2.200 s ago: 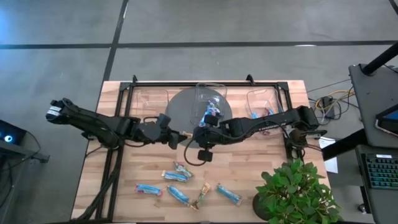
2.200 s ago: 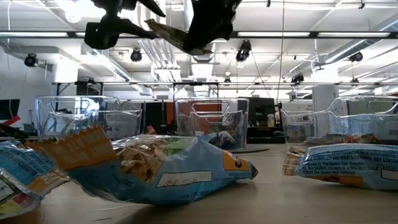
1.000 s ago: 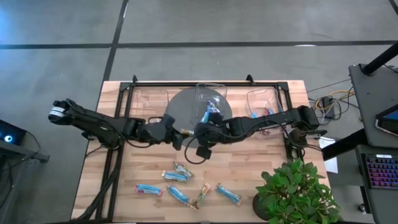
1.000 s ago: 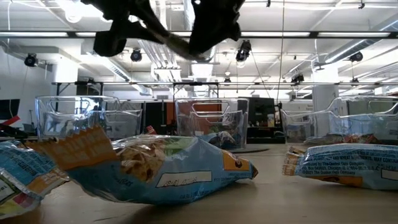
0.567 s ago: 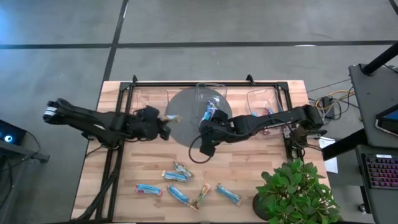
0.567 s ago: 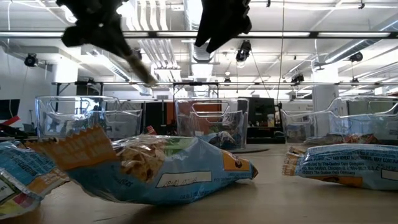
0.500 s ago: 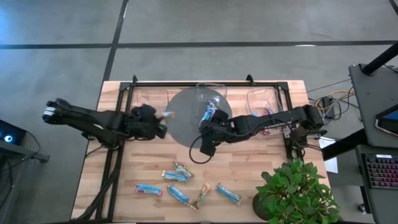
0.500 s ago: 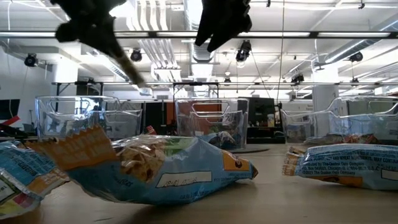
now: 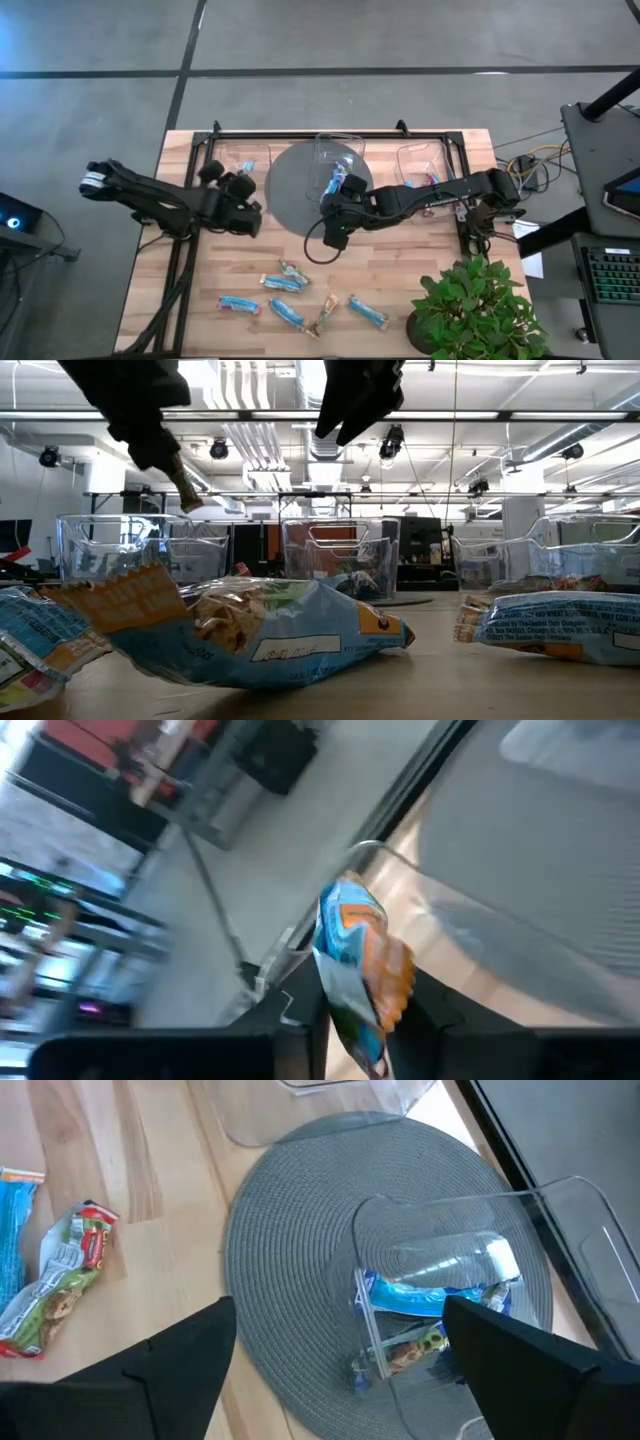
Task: Pick and place Granola Bars by type
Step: Put the yellow granola bar into the left transparent bin
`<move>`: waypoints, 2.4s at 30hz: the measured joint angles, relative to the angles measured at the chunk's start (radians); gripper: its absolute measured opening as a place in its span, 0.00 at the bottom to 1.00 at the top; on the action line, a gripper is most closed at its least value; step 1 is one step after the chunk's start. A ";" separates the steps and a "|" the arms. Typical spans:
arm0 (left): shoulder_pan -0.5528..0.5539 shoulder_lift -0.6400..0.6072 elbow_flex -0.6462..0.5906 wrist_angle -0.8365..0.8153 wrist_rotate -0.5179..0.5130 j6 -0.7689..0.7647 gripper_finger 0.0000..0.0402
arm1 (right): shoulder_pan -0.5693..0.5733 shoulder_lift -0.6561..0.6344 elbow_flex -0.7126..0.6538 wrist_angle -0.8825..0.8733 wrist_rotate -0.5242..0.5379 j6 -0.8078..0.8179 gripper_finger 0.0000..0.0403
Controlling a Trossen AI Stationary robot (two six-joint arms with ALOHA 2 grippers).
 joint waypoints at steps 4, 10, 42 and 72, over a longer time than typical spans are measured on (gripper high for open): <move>0.000 0.050 0.009 -0.045 -0.010 -0.009 0.25 | 0.000 0.000 0.000 -0.009 -0.001 0.023 0.86; 0.000 0.049 0.042 -0.080 -0.001 -0.048 0.42 | 0.000 0.001 0.000 -0.033 -0.003 0.051 0.86; -0.363 0.108 0.002 0.569 0.831 -0.005 0.47 | 0.012 0.003 -0.048 -0.150 -0.380 0.130 0.87; -0.436 0.447 -0.080 0.834 0.845 0.104 0.46 | 0.034 0.003 -0.115 -0.160 -0.380 0.111 0.87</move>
